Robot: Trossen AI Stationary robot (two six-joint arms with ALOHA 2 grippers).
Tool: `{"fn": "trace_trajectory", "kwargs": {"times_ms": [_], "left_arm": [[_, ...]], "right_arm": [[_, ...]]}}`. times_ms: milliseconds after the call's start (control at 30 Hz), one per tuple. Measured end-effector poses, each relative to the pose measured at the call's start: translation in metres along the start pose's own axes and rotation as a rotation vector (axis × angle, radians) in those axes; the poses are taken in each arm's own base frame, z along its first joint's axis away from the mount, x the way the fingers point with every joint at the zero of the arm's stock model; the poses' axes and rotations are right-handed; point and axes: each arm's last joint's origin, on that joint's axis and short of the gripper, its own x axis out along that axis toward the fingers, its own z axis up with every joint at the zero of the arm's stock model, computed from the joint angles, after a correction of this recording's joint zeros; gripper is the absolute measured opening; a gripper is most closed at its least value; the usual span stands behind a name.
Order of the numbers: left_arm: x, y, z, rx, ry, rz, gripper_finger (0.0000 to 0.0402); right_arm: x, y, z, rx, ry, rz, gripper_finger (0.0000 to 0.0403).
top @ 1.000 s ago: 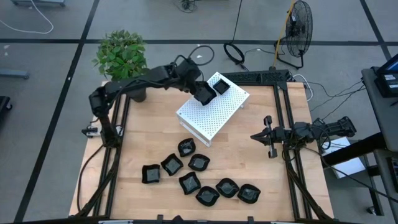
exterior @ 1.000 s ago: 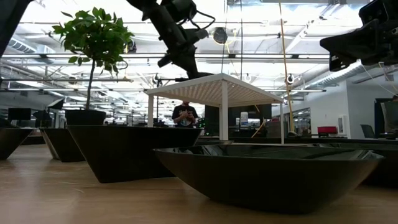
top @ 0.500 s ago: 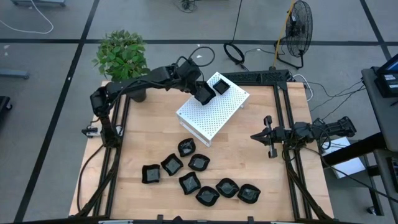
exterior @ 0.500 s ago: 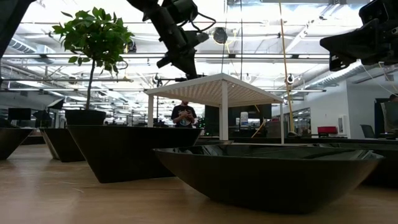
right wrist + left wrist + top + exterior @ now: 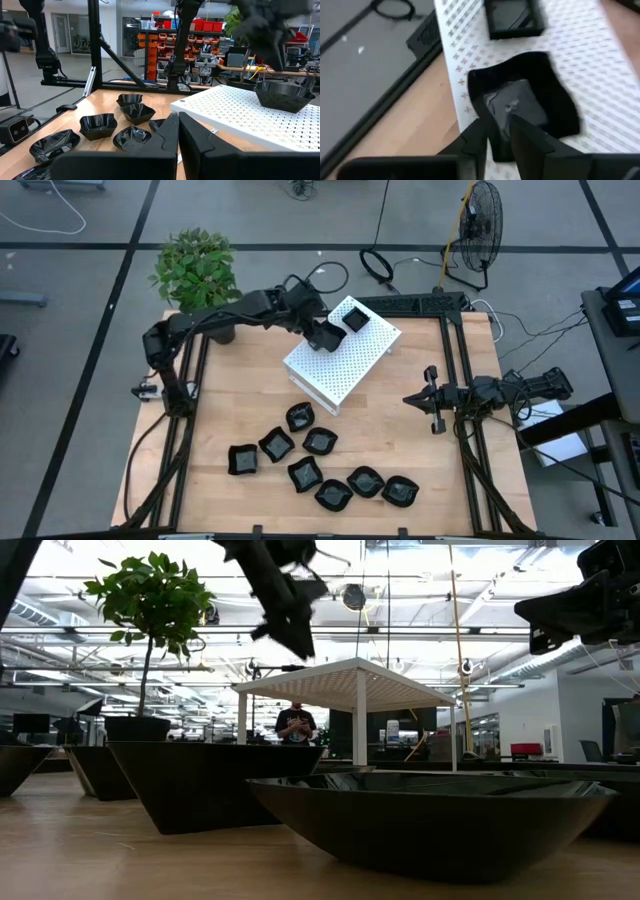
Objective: Pick & Place Mini shaped plates
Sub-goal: Stack the black distorted square plate on top of the black distorted square plate on the shelf
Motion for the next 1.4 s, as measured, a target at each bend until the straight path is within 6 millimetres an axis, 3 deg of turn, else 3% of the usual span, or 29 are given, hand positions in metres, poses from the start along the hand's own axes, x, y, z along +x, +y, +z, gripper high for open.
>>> {"fn": "trace_trajectory", "kwargs": {"times_ms": [167, 300, 400, 600, 767, 933, 1100, 1400], "left_arm": [[-0.056, -0.011, -0.015, 0.024, 0.047, -0.025, 0.0101], [-0.096, -0.027, -0.049, 0.011, 0.241, -0.014, 0.0108], [-0.108, -0.048, -0.081, -0.069, 0.363, 0.023, 0.0108], [-0.097, -0.096, -0.157, -0.254, 0.487, 0.086, 0.0109], [-0.080, -0.116, -0.224, -0.507, 0.603, 0.204, 0.0120], [-0.066, -0.129, -0.273, -0.442, 0.603, 0.149, 0.0154], [-0.060, -0.128, -0.297, -0.426, 0.610, 0.150, 0.0181], [-0.057, -0.122, -0.307, -0.253, 0.608, 0.148, 0.0180]], "right_arm": [[0.000, 0.000, 0.000, 0.000, 0.000, 0.000, 0.0000], [0.000, 0.000, 0.000, 0.000, 0.001, 0.000, 0.0000], [0.000, 0.000, 0.000, 0.000, 0.001, 0.000, 0.0000], [0.000, 0.000, 0.001, 0.002, -0.014, -0.001, 0.0000], [0.000, 0.000, 0.001, 0.002, -0.015, -0.001, 0.0000], [0.000, 0.000, 0.001, 0.002, -0.014, -0.001, 0.0000], [0.000, 0.000, 0.001, 0.002, -0.015, -0.001, 0.0000], [0.000, 0.000, 0.001, 0.002, -0.015, 0.000, 0.0000]]}}
